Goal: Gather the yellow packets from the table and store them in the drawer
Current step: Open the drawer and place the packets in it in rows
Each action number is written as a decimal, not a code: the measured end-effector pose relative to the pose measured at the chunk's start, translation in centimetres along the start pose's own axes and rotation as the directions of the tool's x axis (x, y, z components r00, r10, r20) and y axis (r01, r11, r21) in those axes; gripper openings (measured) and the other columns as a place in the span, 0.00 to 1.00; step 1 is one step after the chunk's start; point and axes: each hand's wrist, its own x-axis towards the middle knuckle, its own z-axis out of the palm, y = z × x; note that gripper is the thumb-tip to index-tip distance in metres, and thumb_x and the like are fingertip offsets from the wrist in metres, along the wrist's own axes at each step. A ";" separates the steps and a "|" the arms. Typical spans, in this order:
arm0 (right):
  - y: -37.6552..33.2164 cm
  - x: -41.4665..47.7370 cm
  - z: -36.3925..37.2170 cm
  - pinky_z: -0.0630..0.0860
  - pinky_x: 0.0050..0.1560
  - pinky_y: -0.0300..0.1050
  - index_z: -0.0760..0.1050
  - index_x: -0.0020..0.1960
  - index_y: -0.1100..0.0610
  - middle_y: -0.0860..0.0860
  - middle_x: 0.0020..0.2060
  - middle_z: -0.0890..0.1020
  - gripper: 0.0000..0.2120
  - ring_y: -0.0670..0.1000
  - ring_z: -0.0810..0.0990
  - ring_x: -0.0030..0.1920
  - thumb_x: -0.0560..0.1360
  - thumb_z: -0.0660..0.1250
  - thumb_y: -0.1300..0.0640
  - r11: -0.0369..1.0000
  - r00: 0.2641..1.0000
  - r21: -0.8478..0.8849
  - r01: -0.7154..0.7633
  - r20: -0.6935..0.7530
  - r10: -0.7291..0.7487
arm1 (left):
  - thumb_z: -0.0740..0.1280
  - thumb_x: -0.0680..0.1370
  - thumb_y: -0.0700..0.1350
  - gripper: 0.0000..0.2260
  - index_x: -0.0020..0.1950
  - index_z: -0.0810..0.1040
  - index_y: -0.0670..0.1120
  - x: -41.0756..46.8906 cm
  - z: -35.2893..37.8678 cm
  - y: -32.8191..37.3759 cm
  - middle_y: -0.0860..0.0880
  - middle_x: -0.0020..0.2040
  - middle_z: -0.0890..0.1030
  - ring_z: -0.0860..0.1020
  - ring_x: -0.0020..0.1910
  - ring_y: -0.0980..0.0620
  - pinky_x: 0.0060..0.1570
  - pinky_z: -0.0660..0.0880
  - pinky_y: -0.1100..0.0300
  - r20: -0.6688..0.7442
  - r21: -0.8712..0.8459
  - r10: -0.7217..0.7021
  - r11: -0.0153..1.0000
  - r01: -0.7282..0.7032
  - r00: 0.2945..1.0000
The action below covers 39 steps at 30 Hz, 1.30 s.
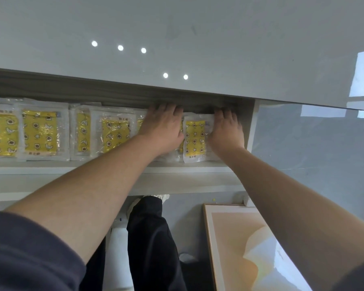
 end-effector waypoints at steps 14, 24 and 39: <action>-9.1 -1.8 -1.4 0.47 0.76 0.59 0.50 0.78 0.57 0.56 0.73 0.62 0.35 0.57 0.55 0.76 0.74 0.60 0.60 0.970 0.972 -0.060 0.236 0.012 -0.236 | 0.60 0.78 0.50 0.28 0.76 0.60 0.42 -7.6 -1.8 -10.2 0.41 0.72 0.67 0.64 0.71 0.39 0.73 0.55 0.42 -0.076 0.009 -0.159 0.987 0.160 0.984; -25.3 -1.7 -0.3 0.57 0.73 0.54 0.60 0.74 0.58 0.55 0.68 0.69 0.29 0.56 0.66 0.69 0.73 0.59 0.65 0.922 0.920 0.028 0.387 0.046 -0.388 | 0.62 0.76 0.46 0.22 0.69 0.70 0.42 -13.4 -3.1 -24.7 0.37 0.62 0.74 0.71 0.61 0.36 0.60 0.67 0.43 -0.034 0.122 -0.366 0.922 0.368 0.930; -26.9 -1.7 1.6 0.55 0.75 0.54 0.68 0.70 0.54 0.53 0.67 0.72 0.21 0.55 0.68 0.68 0.77 0.58 0.59 0.951 0.951 0.027 0.308 -0.012 -0.307 | 0.60 0.77 0.48 0.18 0.65 0.73 0.42 -14.0 -3.3 -26.5 0.41 0.60 0.75 0.73 0.58 0.39 0.52 0.73 0.46 -0.022 0.139 -0.271 0.952 0.271 0.962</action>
